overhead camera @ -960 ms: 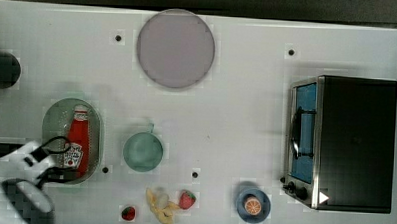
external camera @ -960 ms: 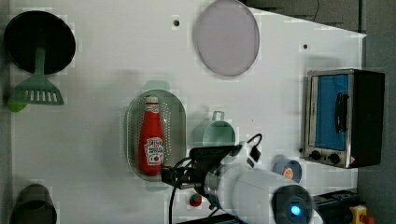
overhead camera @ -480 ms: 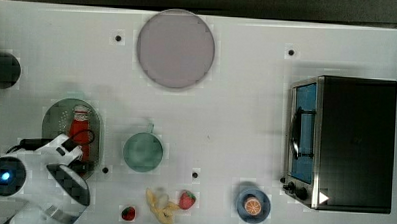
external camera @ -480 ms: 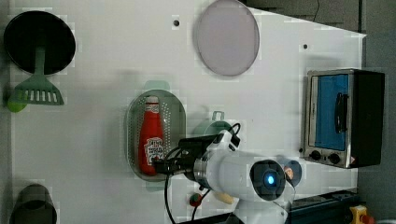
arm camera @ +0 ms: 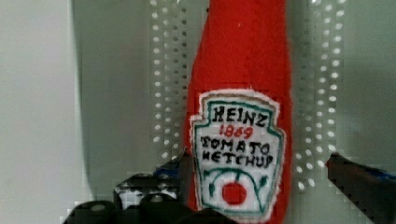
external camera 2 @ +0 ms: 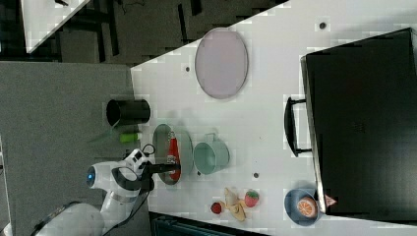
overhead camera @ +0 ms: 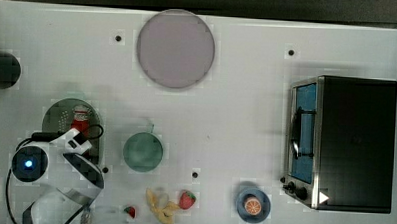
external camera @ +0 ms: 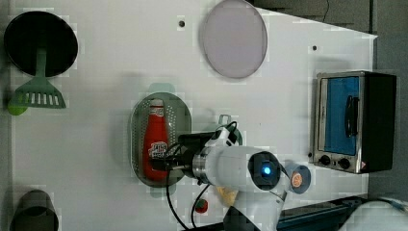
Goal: Pick ketchup from strainer and place it on the table
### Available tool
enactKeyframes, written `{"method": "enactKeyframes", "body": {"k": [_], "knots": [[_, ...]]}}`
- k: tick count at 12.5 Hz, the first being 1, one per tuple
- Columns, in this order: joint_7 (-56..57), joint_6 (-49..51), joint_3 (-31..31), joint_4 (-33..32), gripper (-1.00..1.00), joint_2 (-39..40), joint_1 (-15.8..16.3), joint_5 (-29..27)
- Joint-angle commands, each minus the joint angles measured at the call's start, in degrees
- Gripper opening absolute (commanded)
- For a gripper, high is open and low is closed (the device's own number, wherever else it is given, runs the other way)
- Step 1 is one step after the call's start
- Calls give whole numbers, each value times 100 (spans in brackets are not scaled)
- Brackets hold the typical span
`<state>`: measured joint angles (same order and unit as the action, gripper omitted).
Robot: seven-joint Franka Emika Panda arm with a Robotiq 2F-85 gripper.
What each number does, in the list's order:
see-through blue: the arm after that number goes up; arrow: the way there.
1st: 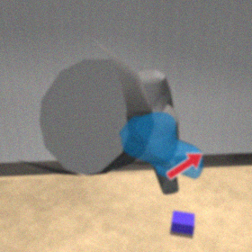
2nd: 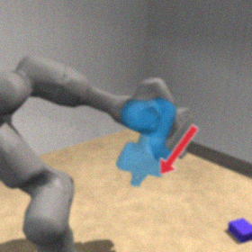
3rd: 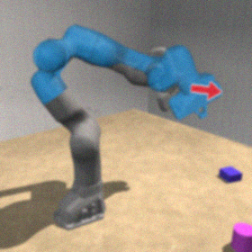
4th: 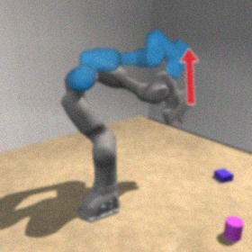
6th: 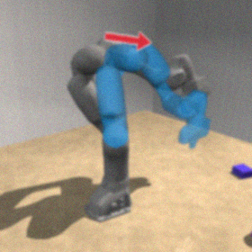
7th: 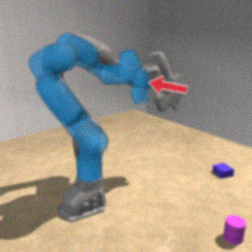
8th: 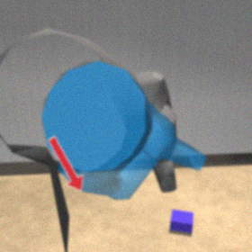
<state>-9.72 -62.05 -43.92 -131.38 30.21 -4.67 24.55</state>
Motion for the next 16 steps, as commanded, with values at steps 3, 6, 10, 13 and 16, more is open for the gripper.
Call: {"method": "enactKeyframes", "body": {"k": [3,6,10,13,16], "knots": [[-802,74,322,533,100,600,343,432],[-849,86,405,597,68,655,423,501],[-864,161,302,617,19,488,393,499],[-864,423,136,613,19,-146,305,375],[-863,1254,-264,673,19,-970,138,-519]]}}
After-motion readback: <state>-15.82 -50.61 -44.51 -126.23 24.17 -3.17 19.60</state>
